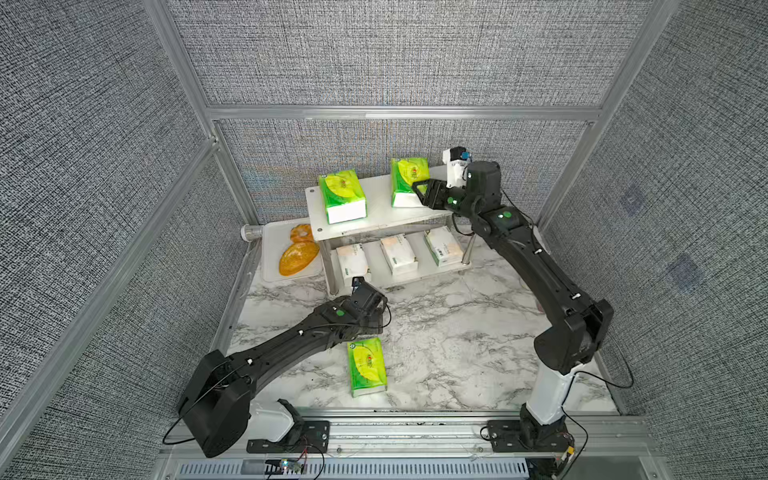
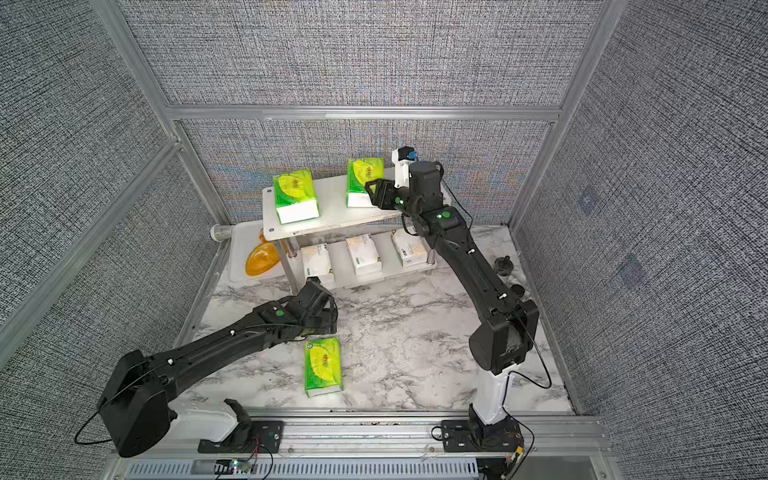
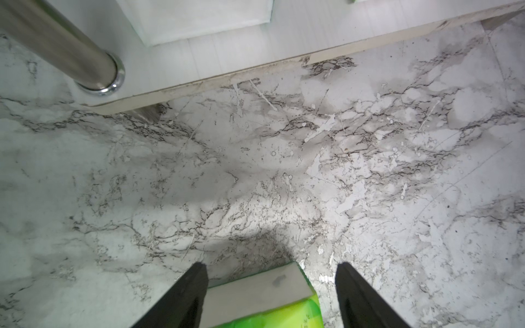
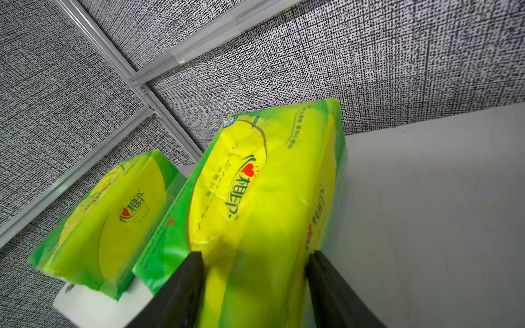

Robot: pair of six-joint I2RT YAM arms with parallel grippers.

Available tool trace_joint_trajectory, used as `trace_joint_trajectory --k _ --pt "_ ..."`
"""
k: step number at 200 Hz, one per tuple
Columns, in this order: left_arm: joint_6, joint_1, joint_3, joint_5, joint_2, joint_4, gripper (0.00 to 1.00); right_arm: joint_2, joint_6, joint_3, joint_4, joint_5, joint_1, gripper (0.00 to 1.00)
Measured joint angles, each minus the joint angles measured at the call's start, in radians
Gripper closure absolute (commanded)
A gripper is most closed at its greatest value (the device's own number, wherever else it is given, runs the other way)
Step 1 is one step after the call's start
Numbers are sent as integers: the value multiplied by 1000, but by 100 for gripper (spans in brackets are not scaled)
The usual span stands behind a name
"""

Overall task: Place the tissue boxes on the shelf by color
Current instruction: Place a box of tissues on the shelf.

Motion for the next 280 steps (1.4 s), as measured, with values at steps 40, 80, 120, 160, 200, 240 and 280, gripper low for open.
trace_joint_trajectory --k 40,80,120,160,200,240,280 --pt "0 0 11 5 20 0 24 -18 -36 0 -23 -76 -18 38" --pt "0 0 15 6 24 0 24 -15 -45 3 -31 -121 -20 38" --pt "0 0 17 5 24 2 24 -7 -41 1 -20 -144 -20 40" --pt "0 0 17 -1 21 0 24 -3 -52 10 -26 -156 -26 41" --pt "0 0 18 -2 29 1 24 0 -58 21 -35 -191 -38 41" --pt "0 0 19 -2 31 3 24 10 -57 29 -39 -209 -44 41" --pt "0 0 20 -5 15 0 24 18 -56 47 -43 -218 -43 32"
